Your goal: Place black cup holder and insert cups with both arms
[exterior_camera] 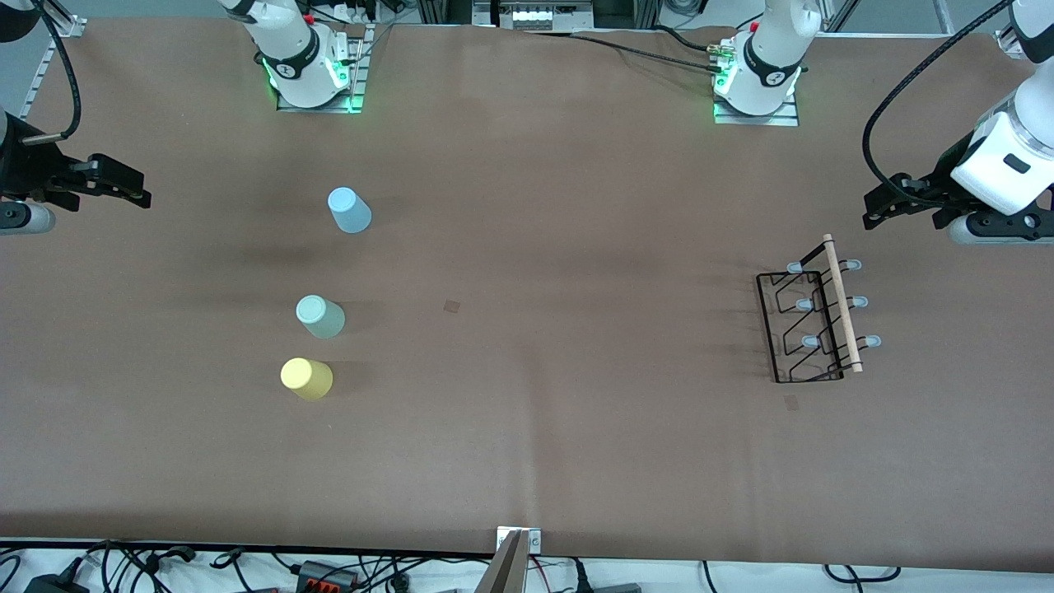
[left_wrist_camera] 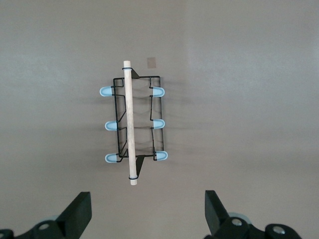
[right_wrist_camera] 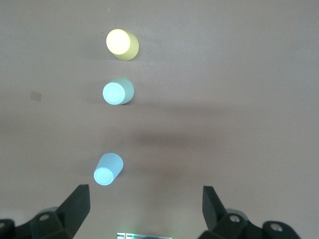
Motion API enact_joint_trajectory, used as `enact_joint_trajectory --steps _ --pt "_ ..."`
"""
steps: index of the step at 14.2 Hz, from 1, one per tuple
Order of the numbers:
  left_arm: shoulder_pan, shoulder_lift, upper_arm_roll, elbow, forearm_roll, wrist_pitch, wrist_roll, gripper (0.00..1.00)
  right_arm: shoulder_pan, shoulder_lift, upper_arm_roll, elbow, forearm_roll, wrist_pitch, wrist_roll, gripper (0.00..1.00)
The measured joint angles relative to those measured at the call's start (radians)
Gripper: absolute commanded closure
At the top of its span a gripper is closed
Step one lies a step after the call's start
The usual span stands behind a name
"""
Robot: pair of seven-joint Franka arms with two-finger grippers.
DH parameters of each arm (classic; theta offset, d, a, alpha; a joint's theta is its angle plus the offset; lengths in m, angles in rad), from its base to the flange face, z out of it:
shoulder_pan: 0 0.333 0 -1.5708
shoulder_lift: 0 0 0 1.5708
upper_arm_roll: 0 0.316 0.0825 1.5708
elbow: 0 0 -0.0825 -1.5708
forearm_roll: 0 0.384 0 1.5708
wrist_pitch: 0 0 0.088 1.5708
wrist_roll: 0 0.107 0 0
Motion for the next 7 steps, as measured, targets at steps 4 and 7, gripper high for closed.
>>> enact_joint_trajectory --steps 4,7 --pt "0.000 0.000 0.000 0.000 0.000 0.000 0.000 0.00 -0.001 0.002 0.000 0.000 0.000 -0.003 0.000 0.00" --pt "0.001 0.000 0.001 0.000 0.000 0.000 0.000 0.00 -0.001 0.020 0.000 -0.006 -0.001 -0.021 -0.001 0.00"
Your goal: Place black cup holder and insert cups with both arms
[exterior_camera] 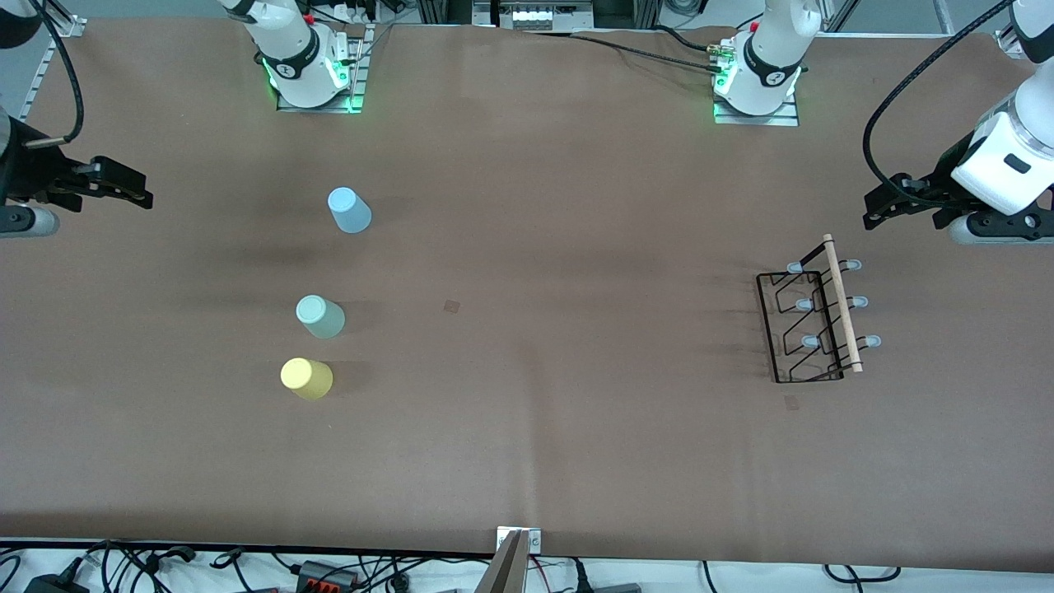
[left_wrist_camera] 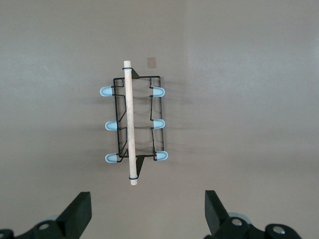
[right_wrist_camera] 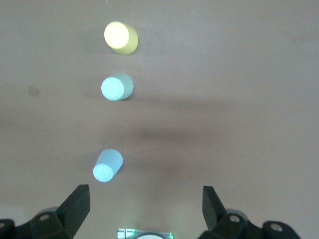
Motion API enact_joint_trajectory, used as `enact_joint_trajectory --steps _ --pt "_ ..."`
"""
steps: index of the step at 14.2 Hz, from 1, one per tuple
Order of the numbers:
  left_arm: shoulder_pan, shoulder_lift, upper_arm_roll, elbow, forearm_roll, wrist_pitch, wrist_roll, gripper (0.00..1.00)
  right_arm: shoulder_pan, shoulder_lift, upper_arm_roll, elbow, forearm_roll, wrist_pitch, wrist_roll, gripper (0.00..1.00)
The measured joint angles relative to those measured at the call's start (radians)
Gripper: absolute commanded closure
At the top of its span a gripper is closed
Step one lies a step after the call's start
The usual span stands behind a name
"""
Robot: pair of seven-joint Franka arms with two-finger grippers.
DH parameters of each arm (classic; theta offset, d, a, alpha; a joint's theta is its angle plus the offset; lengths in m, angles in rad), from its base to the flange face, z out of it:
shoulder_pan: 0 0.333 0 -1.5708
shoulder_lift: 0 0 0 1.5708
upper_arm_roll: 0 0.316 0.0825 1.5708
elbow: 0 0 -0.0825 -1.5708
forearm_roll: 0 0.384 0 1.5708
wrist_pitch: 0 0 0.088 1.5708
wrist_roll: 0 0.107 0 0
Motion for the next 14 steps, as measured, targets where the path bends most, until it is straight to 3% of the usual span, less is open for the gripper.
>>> enact_joint_trajectory --steps 3,9,14 --pt "0.002 0.000 0.003 0.000 0.000 -0.036 0.000 0.00 0.000 0.038 0.000 -0.062 -0.001 0.078 0.000 0.00" --pt "0.009 0.086 0.015 0.017 0.000 -0.167 0.000 0.00 0.005 0.061 0.001 -0.409 -0.003 0.578 0.012 0.00" --pt "0.038 0.232 0.017 0.106 0.000 -0.177 0.030 0.00 0.021 0.108 0.010 -0.577 -0.003 0.912 0.086 0.00"
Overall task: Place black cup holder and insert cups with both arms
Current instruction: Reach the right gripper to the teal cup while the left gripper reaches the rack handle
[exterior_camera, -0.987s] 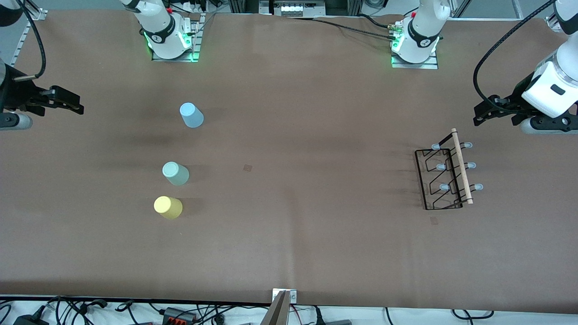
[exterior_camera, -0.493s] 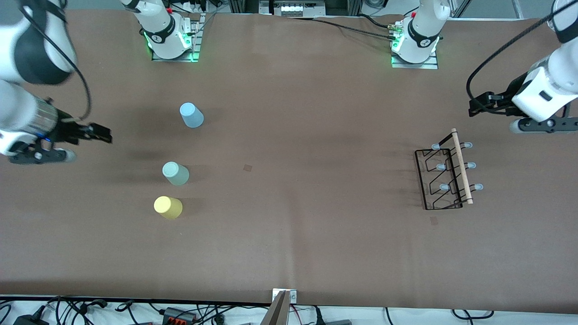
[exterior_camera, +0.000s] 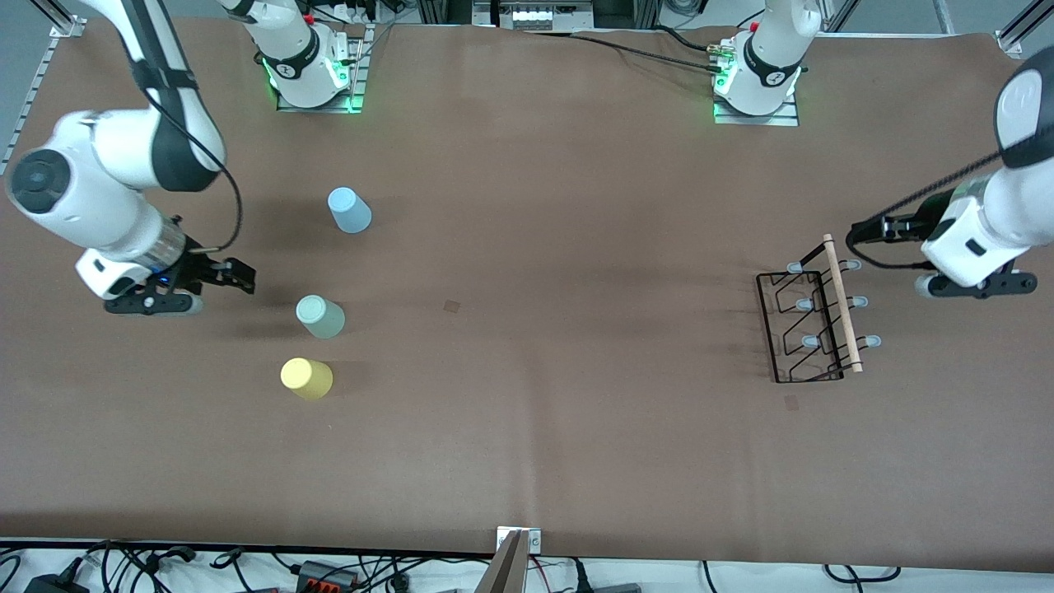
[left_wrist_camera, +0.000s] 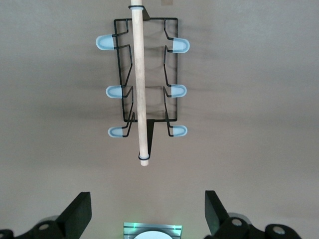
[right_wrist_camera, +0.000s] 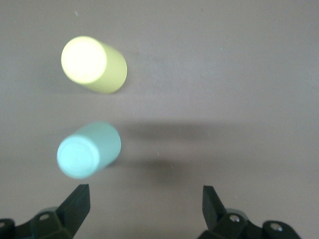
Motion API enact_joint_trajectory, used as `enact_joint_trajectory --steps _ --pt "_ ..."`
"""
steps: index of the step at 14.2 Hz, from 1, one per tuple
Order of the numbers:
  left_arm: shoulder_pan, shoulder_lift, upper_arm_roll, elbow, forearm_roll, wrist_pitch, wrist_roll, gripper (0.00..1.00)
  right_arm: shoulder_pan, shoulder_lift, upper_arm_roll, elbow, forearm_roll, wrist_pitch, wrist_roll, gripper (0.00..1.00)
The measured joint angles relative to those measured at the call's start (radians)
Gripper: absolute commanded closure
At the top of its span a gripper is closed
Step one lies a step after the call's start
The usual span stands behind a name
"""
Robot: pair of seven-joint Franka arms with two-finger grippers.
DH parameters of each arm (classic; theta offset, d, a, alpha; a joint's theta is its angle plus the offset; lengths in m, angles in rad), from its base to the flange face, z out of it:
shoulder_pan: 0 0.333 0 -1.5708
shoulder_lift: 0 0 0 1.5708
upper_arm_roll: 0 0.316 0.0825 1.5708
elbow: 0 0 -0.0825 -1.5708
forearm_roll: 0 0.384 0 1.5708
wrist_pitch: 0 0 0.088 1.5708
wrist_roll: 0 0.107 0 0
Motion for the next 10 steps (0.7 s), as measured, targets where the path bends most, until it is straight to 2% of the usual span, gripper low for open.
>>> enact_joint_trajectory --steps 4,8,10 --pt "0.020 0.059 0.001 -0.011 0.022 0.067 0.014 0.00 0.037 0.076 0.004 -0.049 0.000 0.181 0.097 0.00" --pt "0.024 0.067 -0.003 -0.128 0.052 0.289 0.026 0.01 0.091 0.104 0.006 -0.049 0.000 0.245 0.156 0.00" --pt "0.024 0.065 -0.008 -0.193 0.053 0.392 0.049 0.08 0.093 0.106 0.006 -0.048 0.000 0.255 0.160 0.00"
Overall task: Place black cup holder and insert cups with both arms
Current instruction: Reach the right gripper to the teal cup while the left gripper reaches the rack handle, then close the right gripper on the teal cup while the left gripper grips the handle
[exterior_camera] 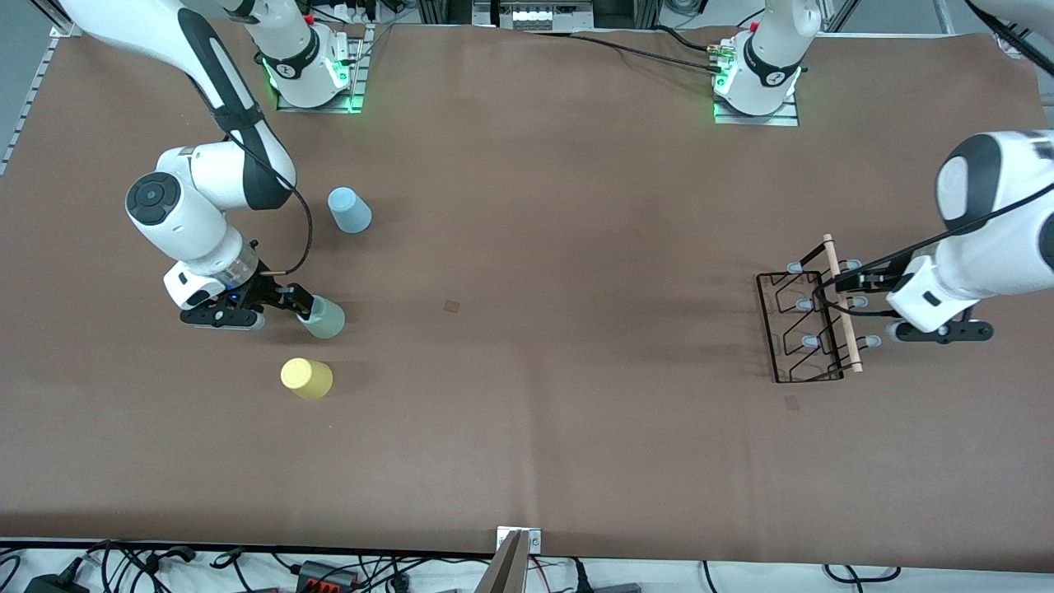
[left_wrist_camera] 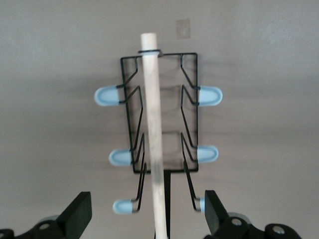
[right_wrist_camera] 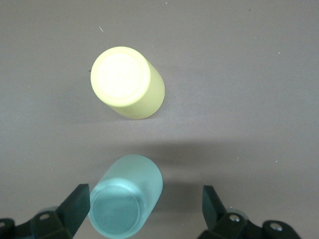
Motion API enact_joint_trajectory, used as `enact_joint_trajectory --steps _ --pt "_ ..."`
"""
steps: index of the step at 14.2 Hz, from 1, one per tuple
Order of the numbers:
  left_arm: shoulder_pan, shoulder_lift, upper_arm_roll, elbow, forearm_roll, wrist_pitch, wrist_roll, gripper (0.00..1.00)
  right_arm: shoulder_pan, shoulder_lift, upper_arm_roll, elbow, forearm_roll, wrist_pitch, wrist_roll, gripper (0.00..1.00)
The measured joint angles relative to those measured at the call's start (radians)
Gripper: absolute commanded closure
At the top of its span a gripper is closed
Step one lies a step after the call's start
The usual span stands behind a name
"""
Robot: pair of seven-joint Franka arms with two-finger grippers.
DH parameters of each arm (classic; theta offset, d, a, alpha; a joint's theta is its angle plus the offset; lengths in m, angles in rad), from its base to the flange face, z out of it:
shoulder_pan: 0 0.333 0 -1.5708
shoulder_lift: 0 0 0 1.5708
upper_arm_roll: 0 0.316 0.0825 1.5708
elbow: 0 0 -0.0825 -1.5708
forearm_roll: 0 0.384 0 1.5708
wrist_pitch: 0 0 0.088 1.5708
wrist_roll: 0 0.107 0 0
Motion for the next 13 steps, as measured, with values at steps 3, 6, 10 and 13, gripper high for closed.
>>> enact_joint_trajectory --steps 3,6,10,13 --pt "0.000 -0.013 0.000 -0.081 0.000 0.153 0.038 0.12 0.021 0.023 0.001 0.000 0.000 0.009 0.029 0.00" --pt "0.000 -0.038 0.000 -0.203 0.000 0.387 0.044 0.26 0.037 0.042 0.002 0.000 0.000 0.021 0.045 0.00" --pt "0.000 -0.066 -0.002 -0.305 0.000 0.498 0.044 0.55 0.037 0.070 0.002 0.000 0.000 0.030 0.053 0.00" --pt "0.000 -0.073 -0.003 -0.310 0.000 0.499 0.044 0.80 0.037 0.096 0.002 0.000 0.000 0.041 0.054 0.23"
